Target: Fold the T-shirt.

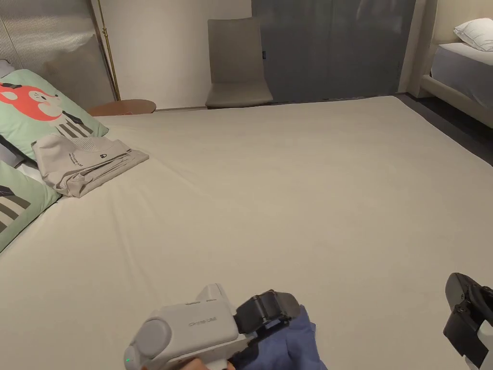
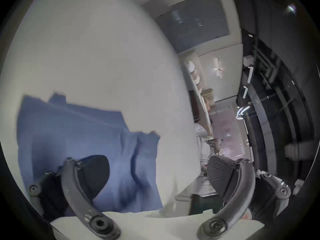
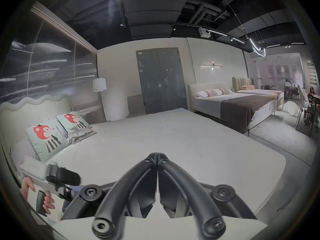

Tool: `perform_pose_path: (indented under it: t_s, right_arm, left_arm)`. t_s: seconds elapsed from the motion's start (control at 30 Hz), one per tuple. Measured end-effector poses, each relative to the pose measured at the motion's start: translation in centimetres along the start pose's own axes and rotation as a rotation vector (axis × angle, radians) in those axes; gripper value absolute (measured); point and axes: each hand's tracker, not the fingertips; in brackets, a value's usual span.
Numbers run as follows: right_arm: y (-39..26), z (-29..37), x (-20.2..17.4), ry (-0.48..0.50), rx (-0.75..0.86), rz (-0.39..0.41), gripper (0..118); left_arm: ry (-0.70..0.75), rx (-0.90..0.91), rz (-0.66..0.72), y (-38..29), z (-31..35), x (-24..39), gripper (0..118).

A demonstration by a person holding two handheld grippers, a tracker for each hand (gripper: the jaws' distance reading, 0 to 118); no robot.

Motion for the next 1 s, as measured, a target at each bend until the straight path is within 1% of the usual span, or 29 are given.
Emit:
perform_pose_path:
  t_s: [0.07,0.1,0.13,0.17,0.2,0.23,0.27,0.3,0.33,0.37,0.43,0.47,0.57,0.63,0.73,0.8,0.83,0.9,1.0]
  right_arm:
    - [0.0,-0.1,0.0,0.000,0.000,-0.007,1]
    - [-0.1,-0.3,0.0,0.003,-0.002,-0.011,1]
    - [-0.1,-0.4,0.0,0.006,-0.004,-0.014,1]
    - [-0.2,-0.5,-0.1,0.008,-0.005,-0.015,1]
    - [-0.2,-0.5,-0.2,0.010,-0.006,-0.016,1]
    - [-0.3,-0.5,-0.2,0.014,-0.006,-0.018,1]
    - [-0.3,-0.5,-0.3,0.019,-0.006,-0.018,1]
    - [-0.3,-0.4,-0.3,0.022,-0.007,-0.014,1]
    - [-0.4,-0.3,-0.3,0.022,-0.006,-0.009,1]
    - [-0.5,-0.2,-0.2,0.020,-0.006,-0.002,1]
    - [-0.6,-0.1,0.1,0.010,-0.008,0.013,1]
    - [-0.7,-0.1,0.3,0.007,-0.010,0.011,1]
    - [-0.8,0.0,0.8,-0.004,-0.014,-0.008,1]
    - [-0.8,0.0,1.0,-0.012,-0.017,-0.008,1]
    - [-0.8,0.0,1.1,-0.014,-0.022,-0.008,1]
    - [-0.8,0.1,1.0,-0.013,-0.021,-0.003,1]
    - [-0.7,0.1,1.0,-0.011,-0.020,0.001,1]
    - [-0.4,-0.2,0.6,-0.006,-0.018,0.009,1]
    - [0.0,-1.0,-0.2,0.018,-0.019,0.013,1]
  left_arm:
    - [0.089,0.086,-0.142,-0.3,1.0,0.7,108]
    - [0.192,0.116,-0.223,-0.9,0.8,1.2,103]
    - [0.295,0.149,-0.319,-1.7,0.2,1.5,87]
    - [0.386,0.166,-0.415,-2.6,-0.6,1.7,46]
    - [0.490,0.176,-0.520,-3.6,-2.0,1.9,10]
    - [0.592,0.162,-0.602,-4.7,-3.6,1.7,1]
    - [0.627,0.150,-0.641,-5.3,-4.6,1.6,1]
    - [0.619,0.126,-0.661,-6.0,-5.5,1.3,1]
    - [0.561,0.103,-0.656,-6.7,-6.3,1.3,1]
    - [0.554,0.099,-0.647,-7.1,-7.0,1.6,1]
    - [0.561,0.118,-0.686,-8.5,-8.4,2.6,1]
    - [0.573,0.125,-0.716,-9.1,-9.0,2.9,1]
    - [0.564,0.112,-0.747,-10.4,-10.8,4.0,1]
    - [0.501,0.074,-0.764,-11.3,-11.5,4.5,1]
    - [0.476,0.057,-0.760,-11.8,-12.4,4.9,1]
    - [0.415,0.053,-0.678,-11.0,-11.9,5.2,1]
    - [0.354,0.052,-0.631,-10.5,-11.3,5.5,1]
    - [0.249,0.073,-0.601,-9.7,-9.3,6.1,1]
    - [0.196,0.200,-0.597,-7.6,-4.8,6.8,1]
